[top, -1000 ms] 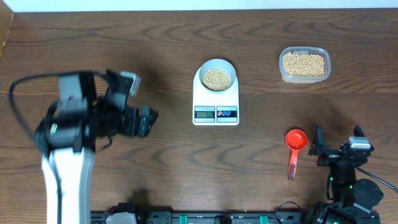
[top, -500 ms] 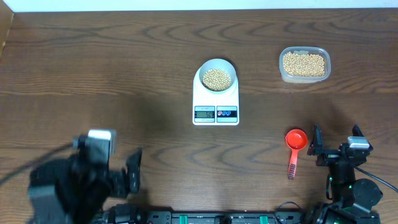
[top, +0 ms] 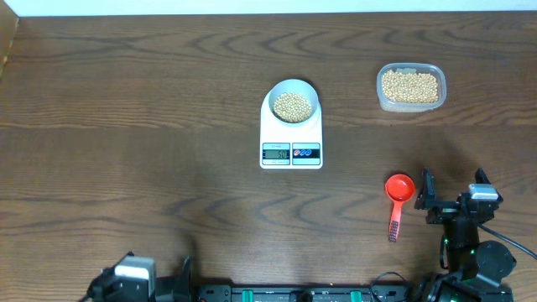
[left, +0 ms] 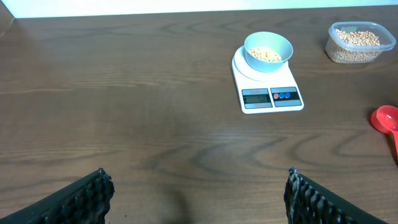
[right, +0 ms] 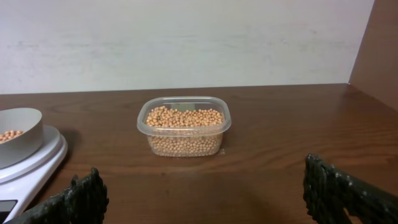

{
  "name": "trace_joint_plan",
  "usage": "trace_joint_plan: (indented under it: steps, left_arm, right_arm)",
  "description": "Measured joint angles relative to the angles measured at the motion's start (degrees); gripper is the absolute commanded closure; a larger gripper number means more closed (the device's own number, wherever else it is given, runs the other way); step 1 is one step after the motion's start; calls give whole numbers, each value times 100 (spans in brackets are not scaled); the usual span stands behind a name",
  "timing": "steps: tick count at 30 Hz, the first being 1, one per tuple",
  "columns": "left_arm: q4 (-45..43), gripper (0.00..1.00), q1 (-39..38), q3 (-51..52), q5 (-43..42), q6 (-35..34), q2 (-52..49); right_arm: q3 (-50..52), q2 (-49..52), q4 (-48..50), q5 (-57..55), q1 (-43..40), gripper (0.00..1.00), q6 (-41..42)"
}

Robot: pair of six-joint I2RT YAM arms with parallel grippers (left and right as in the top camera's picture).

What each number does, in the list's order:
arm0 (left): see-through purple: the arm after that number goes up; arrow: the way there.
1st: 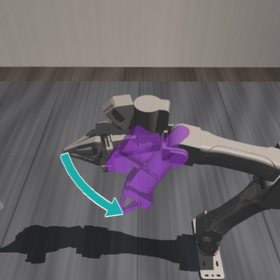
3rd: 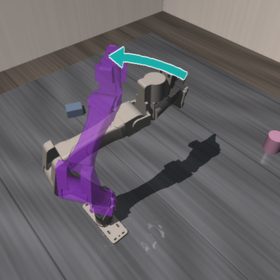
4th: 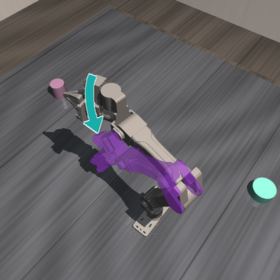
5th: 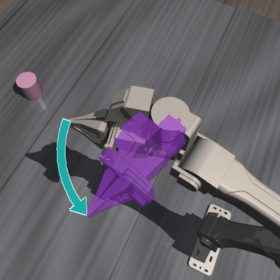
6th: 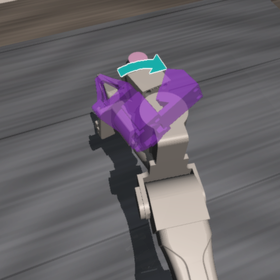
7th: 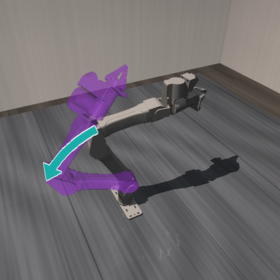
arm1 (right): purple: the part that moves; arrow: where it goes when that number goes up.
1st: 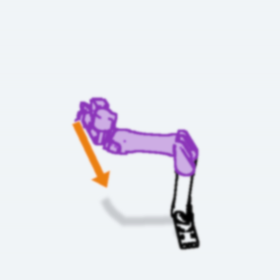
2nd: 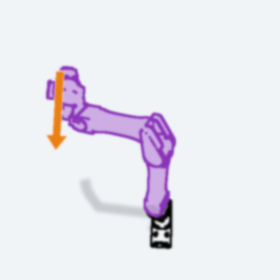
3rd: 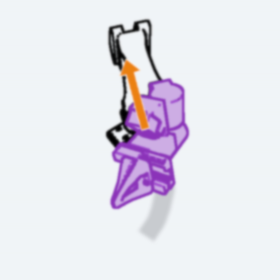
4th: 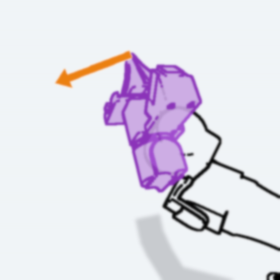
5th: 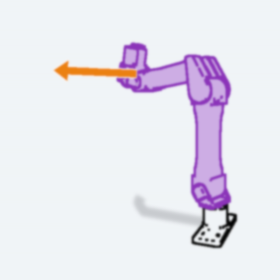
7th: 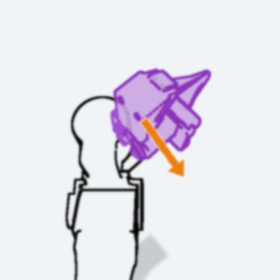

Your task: Scoop item into bowl and weigh 50g on scale

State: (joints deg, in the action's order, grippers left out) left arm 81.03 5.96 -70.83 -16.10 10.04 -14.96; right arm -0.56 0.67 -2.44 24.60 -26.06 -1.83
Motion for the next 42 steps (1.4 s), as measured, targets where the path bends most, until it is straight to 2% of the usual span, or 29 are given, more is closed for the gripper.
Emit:
trace_joint_plan:
  steps: [13, 23, 28, 31, 37, 42]
  left_arm:
    - [315, 10, 0, -4, 17, 2, 1381]
    - [339, 10, 0, -35, 111, 0, 1471]
    - [-651, 10, 0, 46, 501, -66, 1471]
    - [-1246, 10, 0, 439, 859, -404, 1471]
    - [-2597, 10, 0, 1825, 1250, -1552, 1460]
    - [-3803, 10, 0, 3298, 1362, -2070, 1458]
  right_arm:
    - [0, 2, 0, 0, 2, 1, -13]
    - [0, 0, 0, 0, 2, 1, -13]
    - [0, 2, 0, -2, 2, 1, -13]
    - [0, -2, 0, -4, 2, 1, -13]
    - [0, -2, 2, -2, 2, 1, -13]
    - [0, -4, 2, 2, 2, 1, -13]
